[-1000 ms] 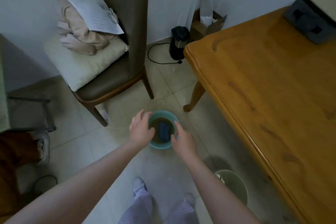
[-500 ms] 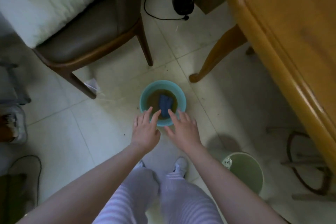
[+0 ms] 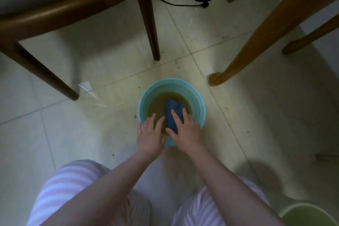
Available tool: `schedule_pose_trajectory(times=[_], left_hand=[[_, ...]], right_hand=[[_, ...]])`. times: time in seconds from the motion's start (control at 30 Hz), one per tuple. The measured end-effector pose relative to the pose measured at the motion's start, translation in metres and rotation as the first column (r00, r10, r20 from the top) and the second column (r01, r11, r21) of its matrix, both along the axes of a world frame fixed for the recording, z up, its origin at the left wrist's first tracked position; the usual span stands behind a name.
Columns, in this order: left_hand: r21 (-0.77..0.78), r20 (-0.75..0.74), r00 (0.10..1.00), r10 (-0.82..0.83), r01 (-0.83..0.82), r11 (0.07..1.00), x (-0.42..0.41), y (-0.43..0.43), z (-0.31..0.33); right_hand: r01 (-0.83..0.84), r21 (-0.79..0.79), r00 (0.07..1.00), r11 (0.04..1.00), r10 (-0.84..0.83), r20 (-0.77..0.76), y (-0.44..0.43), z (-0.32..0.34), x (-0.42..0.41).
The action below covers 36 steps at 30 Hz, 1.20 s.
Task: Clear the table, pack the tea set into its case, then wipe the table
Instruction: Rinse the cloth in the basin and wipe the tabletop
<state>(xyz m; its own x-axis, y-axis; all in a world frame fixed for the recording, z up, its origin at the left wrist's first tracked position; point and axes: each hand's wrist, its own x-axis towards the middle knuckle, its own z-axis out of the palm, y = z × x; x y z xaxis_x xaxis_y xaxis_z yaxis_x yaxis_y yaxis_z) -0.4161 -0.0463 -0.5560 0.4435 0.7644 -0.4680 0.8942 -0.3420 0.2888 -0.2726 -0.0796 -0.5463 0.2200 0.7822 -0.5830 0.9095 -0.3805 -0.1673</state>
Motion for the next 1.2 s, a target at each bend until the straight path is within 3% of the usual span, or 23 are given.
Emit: schedule_pose_trajectory(times=[0.13, 0.3, 0.4, 0.5, 0.67, 0.73, 0.8, 0.83, 0.9, 0.97, 1.03, 1.2], left_hand=[[-0.007, 0.242, 0.97, 0.012, -0.011, 1.0, 0.011, 0.004, -0.071], [-0.191, 0.341, 0.911, 0.232, -0.174, 0.966, 0.057, 0.032, -0.119], [-0.237, 0.353, 0.858, 0.374, -0.305, 0.923, 0.058, 0.046, -0.147], [-0.204, 0.344, 0.805, 0.482, -0.437, 0.876, 0.048, 0.051, -0.16], [-0.204, 0.317, 0.793, 0.521, -0.479, 0.854, 0.026, 0.029, -0.163], [-0.195, 0.256, 0.79, 0.556, -0.522, 0.831, 0.014, 0.021, -0.168], [-0.183, 0.234, 0.779, 0.582, -0.552, 0.813, 0.007, 0.017, -0.169], [-0.18, 0.235, 0.782, 0.577, -0.549, 0.816, 0.007, 0.016, -0.169], [-0.196, 0.242, 0.77, 0.59, -0.557, 0.807, 0.009, 0.014, -0.167], [-0.233, 0.238, 0.75, 0.617, -0.573, 0.786, 0.011, 0.009, -0.168], [-0.28, 0.235, 0.736, 0.635, -0.575, 0.769, 0.014, 0.002, -0.176], [-0.329, 0.262, 0.624, 0.736, -0.659, 0.677, 0.029, -0.017, -0.186]], right_hand=[[0.053, -0.035, 0.998, 0.998, -0.053, -0.015, 0.002, -0.074, 0.003], [0.187, 0.0, 0.982, 0.982, -0.187, 0.038, 0.024, -0.122, 0.0], [0.2, -0.036, 0.977, 0.979, -0.196, 0.08, 0.037, -0.133, -0.005], [0.098, -0.116, 0.993, 0.988, -0.09, 0.072, 0.034, -0.138, -0.016], [-0.052, -0.309, 0.993, 0.95, 0.017, -0.117, 0.029, -0.13, -0.034], [-0.049, -0.433, 0.963, 0.9, -0.072, -0.26, 0.024, -0.127, -0.038], [0.001, -0.485, 0.948, 0.874, -0.155, -0.277, 0.022, -0.127, -0.042], [0.051, -0.45, 0.957, 0.892, -0.173, -0.234, 0.023, -0.128, -0.042], [0.238, -0.237, 0.96, 0.942, -0.265, -0.088, 0.025, -0.131, -0.039], [0.495, -0.049, 0.868, 0.868, -0.496, -0.024, 0.025, -0.132, -0.03], [0.634, 0.072, 0.772, 0.77, -0.635, -0.002, 0.022, -0.137, -0.023], [0.652, 0.046, 0.756, 0.756, -0.654, 0.031, 0.012, -0.16, -0.036]])
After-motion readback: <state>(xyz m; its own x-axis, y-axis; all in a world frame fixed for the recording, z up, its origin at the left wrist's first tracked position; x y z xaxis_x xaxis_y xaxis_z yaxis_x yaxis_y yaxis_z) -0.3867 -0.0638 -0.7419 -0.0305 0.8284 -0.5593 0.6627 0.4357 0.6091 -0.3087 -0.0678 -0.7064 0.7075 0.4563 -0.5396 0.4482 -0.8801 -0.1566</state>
